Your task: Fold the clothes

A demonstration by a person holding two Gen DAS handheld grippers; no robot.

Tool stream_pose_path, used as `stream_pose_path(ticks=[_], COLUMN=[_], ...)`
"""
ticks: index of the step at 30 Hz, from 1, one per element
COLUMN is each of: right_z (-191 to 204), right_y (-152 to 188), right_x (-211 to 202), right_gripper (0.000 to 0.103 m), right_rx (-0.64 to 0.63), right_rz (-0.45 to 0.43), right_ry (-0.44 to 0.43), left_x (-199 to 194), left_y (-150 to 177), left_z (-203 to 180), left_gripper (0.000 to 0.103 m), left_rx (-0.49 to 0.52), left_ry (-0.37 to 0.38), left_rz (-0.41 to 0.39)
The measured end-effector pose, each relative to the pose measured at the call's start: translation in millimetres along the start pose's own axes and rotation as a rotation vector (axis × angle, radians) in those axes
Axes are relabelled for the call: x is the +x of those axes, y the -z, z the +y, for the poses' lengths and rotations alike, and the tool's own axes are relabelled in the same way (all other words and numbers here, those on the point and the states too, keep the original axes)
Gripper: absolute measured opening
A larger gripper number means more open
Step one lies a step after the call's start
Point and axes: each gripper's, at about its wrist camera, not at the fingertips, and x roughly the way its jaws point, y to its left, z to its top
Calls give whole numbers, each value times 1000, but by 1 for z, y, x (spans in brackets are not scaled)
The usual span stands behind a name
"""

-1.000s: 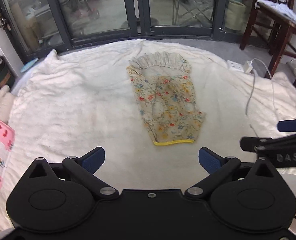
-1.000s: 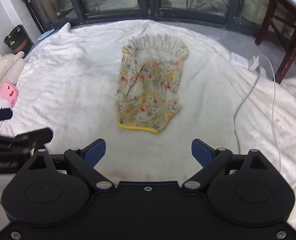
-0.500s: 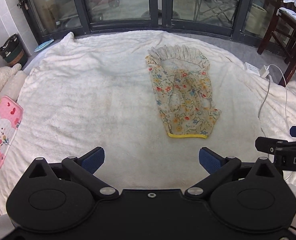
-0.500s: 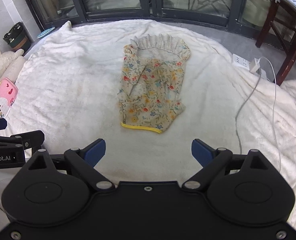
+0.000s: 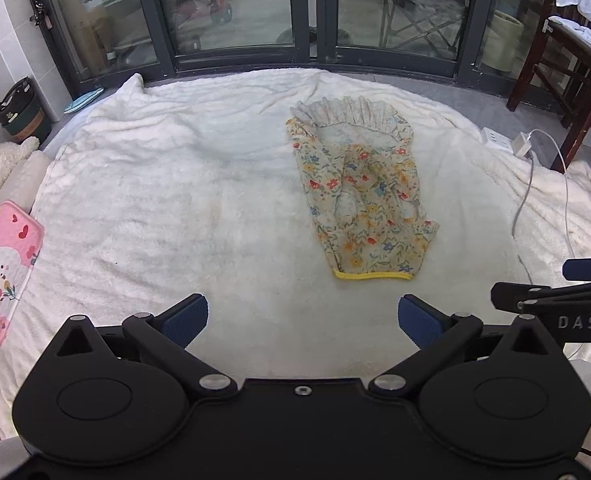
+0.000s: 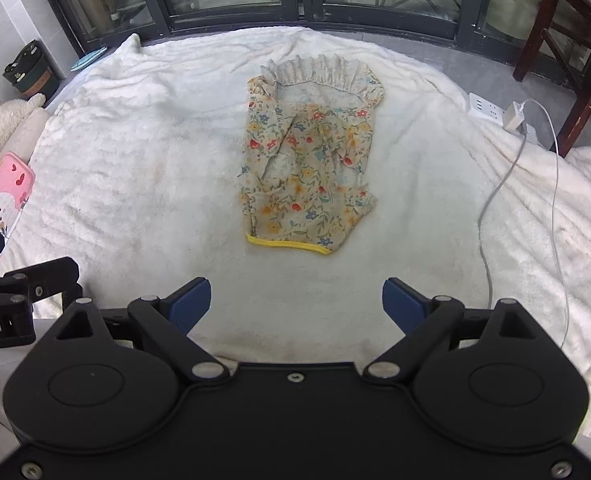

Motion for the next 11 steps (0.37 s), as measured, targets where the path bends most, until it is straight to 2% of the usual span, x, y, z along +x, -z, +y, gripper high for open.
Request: stream_pose_path(ticks=[11], right_z=[-12], right_y=[0], right_x=[-5], right_gripper=[94], right_rx=[13], right_rz=[-13], right_ry=[-6], left_x=[4], left_y=[-2], left_z=[-1], left_gripper=[103], left_rx=[3], left_ry=[15], left_rz=[3])
